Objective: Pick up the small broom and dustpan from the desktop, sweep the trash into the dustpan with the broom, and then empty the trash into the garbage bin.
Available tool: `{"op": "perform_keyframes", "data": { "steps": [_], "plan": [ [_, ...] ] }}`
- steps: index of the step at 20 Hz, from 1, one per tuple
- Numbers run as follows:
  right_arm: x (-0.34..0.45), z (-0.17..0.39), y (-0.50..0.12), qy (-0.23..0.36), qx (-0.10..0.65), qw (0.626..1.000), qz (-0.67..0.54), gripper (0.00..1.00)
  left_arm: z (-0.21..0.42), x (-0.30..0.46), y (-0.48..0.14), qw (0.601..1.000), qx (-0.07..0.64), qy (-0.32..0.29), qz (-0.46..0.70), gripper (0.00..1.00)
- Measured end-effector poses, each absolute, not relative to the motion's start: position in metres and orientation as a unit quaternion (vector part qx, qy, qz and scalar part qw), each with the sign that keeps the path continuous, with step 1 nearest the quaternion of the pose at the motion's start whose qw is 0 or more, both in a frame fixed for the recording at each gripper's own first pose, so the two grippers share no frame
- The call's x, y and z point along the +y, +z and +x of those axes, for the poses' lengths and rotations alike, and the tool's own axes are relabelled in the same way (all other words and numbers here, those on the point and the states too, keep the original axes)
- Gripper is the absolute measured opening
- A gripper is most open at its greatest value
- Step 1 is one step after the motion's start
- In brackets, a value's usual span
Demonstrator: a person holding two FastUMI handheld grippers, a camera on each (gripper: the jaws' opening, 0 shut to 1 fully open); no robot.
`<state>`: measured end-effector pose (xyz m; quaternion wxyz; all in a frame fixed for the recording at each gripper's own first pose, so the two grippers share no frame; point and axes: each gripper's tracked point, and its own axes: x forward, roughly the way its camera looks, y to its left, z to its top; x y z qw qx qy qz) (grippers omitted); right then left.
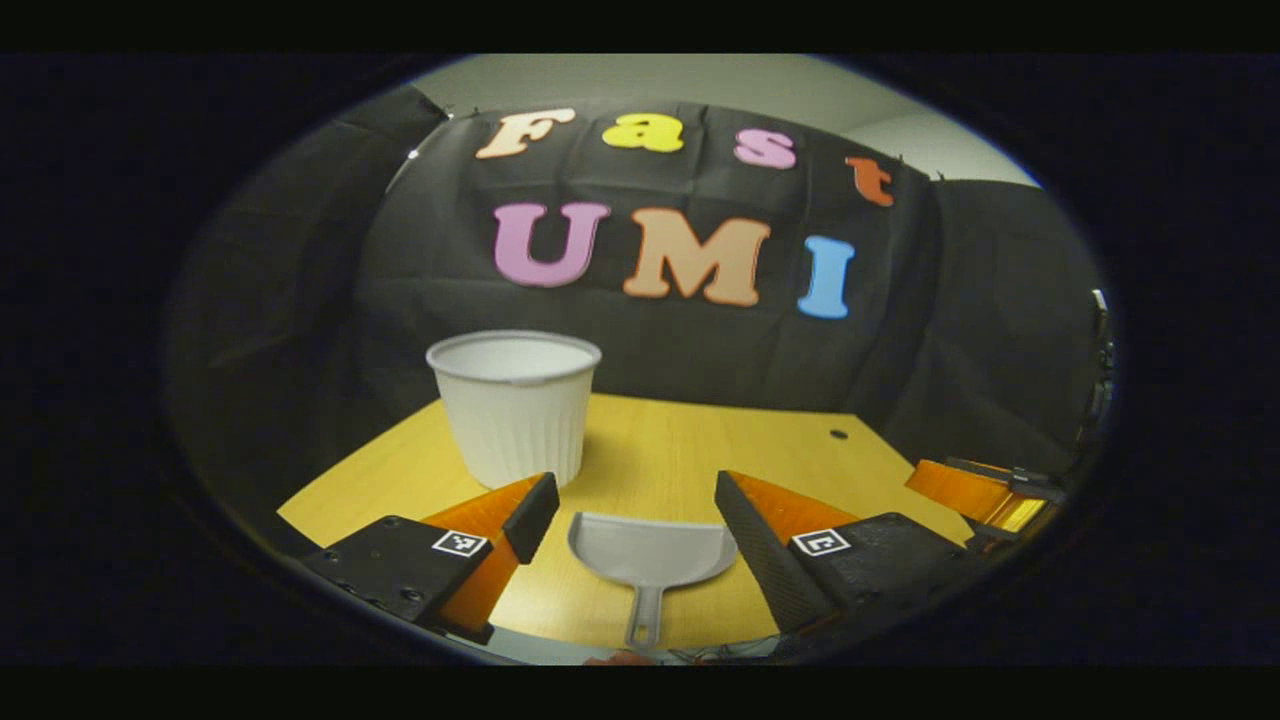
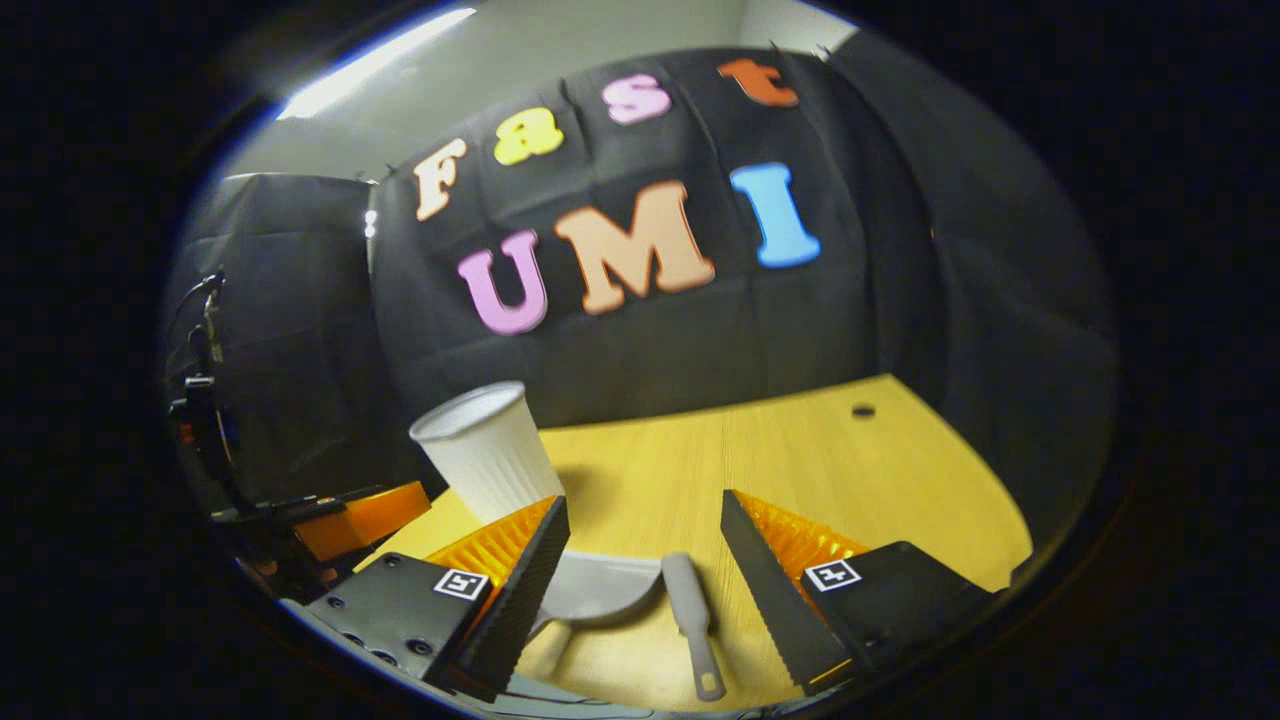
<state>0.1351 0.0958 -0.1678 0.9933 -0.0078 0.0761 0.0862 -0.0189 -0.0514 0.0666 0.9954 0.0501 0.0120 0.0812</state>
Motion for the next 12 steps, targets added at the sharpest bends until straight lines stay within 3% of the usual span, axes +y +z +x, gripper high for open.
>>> {"op": "perform_keyframes", "data": {
  "steps": [5, 12],
  "plan": [
    [0.086, 0.099, -0.127, 0.053, -0.071, 0.995, -0.049, 0.98, -0.077, -0.071, 0.140, 0.982, -0.141, 0.097, 0.080, 0.93],
    [0.088, 0.089, -0.115, 0.043, -0.069, 0.996, -0.039, 0.98, -0.071, -0.071, 0.135, 0.990, -0.107, 0.081, 0.047, 0.93]
  ]
}}
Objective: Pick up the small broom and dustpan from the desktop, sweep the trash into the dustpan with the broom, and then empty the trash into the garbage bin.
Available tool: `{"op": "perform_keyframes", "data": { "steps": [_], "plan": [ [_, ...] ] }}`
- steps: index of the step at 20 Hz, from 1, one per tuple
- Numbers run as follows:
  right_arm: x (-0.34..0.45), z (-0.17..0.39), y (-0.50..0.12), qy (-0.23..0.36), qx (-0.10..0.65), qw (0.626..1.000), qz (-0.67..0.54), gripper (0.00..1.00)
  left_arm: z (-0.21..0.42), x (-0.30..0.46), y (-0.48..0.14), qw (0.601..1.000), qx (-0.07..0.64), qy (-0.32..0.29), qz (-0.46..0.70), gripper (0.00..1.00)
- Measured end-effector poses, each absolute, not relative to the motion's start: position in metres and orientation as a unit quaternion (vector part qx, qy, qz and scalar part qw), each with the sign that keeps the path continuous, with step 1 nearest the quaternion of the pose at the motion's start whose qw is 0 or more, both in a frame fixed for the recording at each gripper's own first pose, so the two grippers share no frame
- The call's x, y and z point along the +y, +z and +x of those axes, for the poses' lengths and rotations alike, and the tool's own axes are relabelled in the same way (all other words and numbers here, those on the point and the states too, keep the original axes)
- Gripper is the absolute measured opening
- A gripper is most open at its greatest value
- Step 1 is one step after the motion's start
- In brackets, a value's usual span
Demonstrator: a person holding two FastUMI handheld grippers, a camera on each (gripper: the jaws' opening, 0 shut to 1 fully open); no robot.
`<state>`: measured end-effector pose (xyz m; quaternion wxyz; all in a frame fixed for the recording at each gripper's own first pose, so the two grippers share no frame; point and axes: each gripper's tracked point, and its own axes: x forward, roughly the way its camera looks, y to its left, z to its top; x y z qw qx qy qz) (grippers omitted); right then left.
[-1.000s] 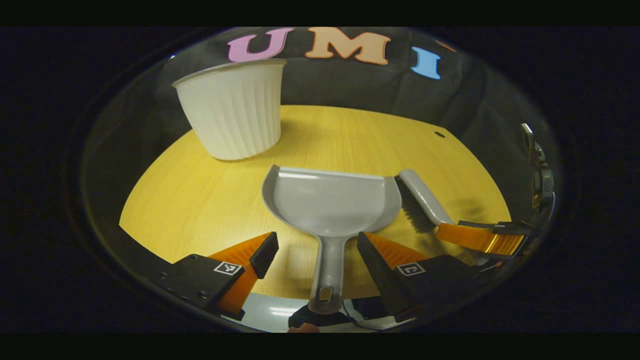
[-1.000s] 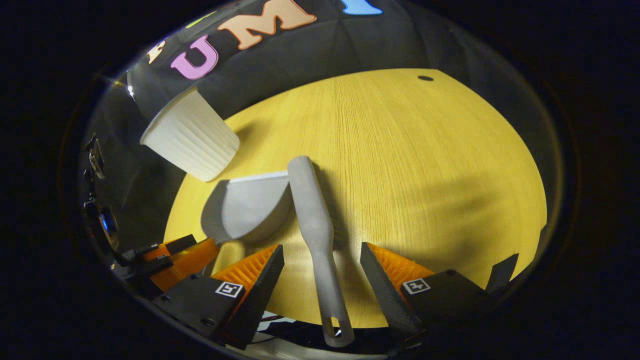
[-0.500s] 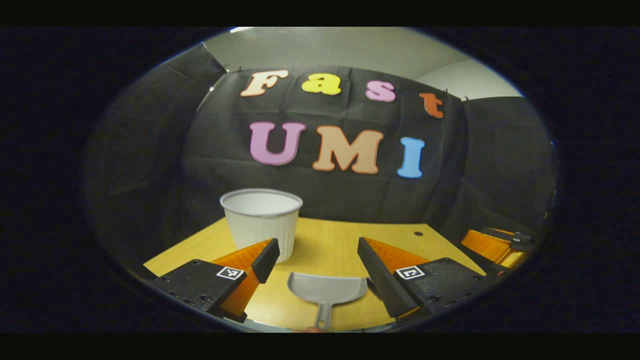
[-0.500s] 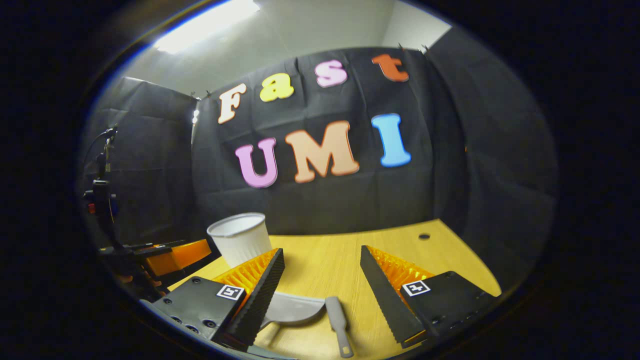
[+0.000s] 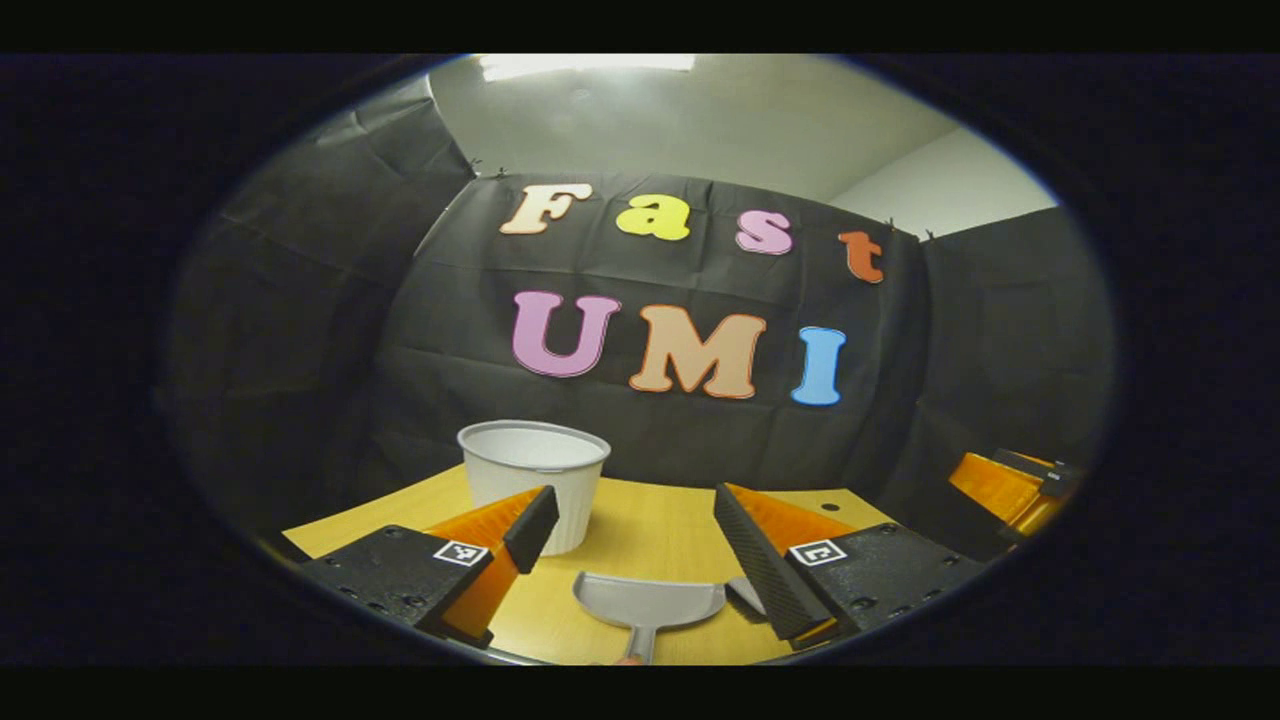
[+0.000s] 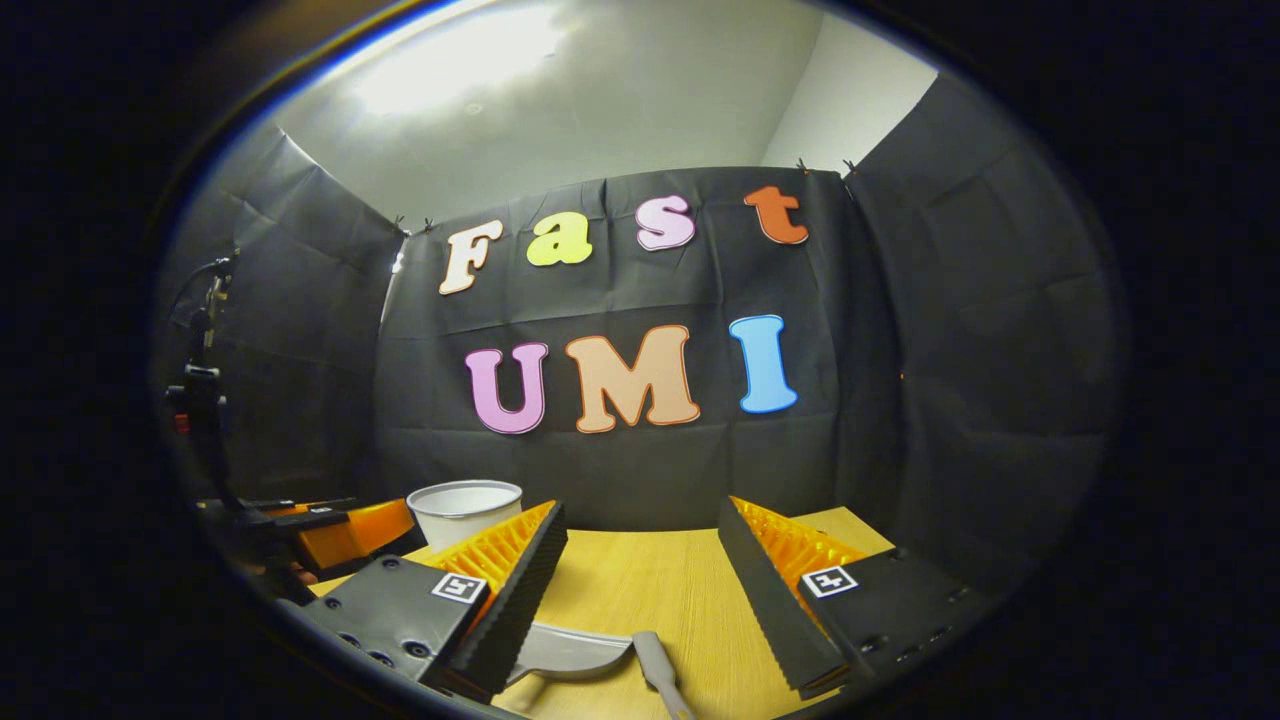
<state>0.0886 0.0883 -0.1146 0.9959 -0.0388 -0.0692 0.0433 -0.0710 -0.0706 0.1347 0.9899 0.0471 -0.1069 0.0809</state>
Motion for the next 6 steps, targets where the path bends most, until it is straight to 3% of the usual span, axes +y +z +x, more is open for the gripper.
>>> {"op": "perform_keyframes", "data": {
  "steps": [6],
  "plan": [
    [0.0872, 0.0868, -0.1193, 0.032, -0.064, 0.997, -0.037, 0.98, -0.0691, -0.0716, 0.1340, 0.990, -0.105, 0.073, 0.054, 0.93]
  ]
}}
